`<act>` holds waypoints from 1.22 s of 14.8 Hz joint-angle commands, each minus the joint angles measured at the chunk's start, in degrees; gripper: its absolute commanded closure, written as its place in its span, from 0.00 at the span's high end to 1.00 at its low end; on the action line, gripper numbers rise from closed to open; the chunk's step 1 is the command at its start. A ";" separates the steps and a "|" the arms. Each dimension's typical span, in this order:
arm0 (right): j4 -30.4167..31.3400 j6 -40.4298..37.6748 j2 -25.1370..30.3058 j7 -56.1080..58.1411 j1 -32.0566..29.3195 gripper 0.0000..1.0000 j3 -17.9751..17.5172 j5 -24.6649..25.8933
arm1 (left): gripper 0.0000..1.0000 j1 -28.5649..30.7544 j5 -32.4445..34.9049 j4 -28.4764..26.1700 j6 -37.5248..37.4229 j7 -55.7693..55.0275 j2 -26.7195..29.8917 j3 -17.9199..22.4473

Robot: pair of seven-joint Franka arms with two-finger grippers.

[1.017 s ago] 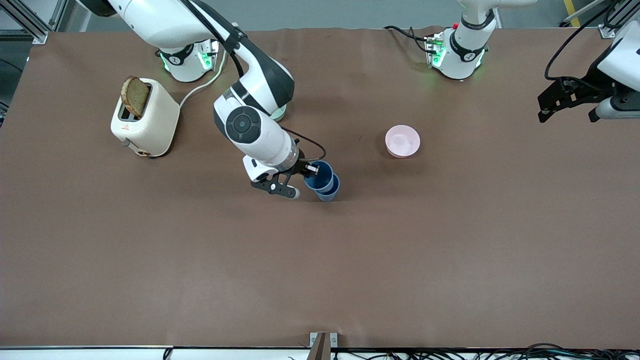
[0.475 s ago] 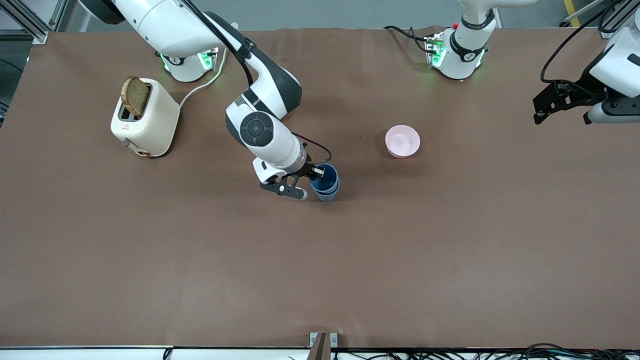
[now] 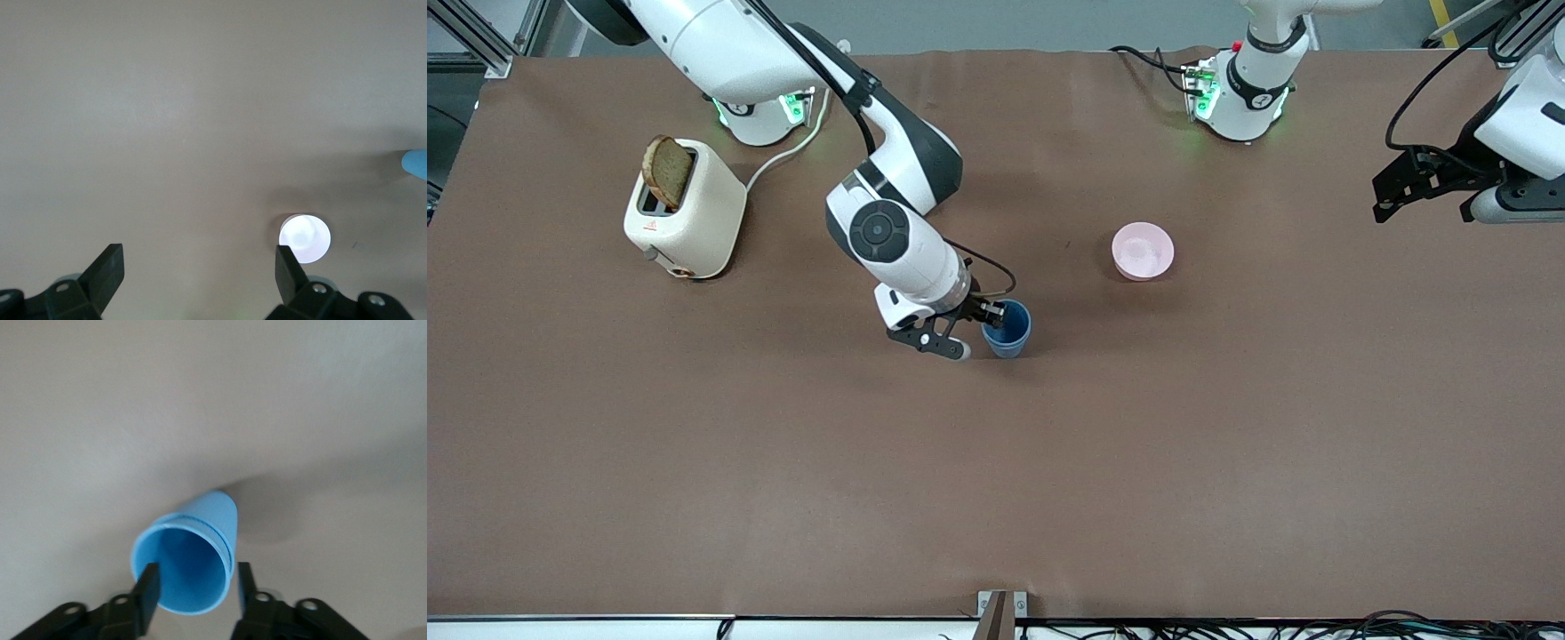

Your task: Stack blue cups with both arms

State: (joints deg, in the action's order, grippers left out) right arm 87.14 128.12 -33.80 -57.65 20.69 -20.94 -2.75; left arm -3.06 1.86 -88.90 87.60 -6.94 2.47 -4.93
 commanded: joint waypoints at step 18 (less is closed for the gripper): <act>2.18 -37.04 33.72 52.19 -26.05 1.00 18.73 1.34 | 1.00 -0.01 -0.19 1.01 -1.29 -0.44 -0.28 0.10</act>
State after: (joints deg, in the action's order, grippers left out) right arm 91.48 94.98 -0.80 -8.37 -5.43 -3.38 -1.85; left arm -3.16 1.85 -88.99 86.87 -7.93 2.55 -4.95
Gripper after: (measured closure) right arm 0.000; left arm 0.000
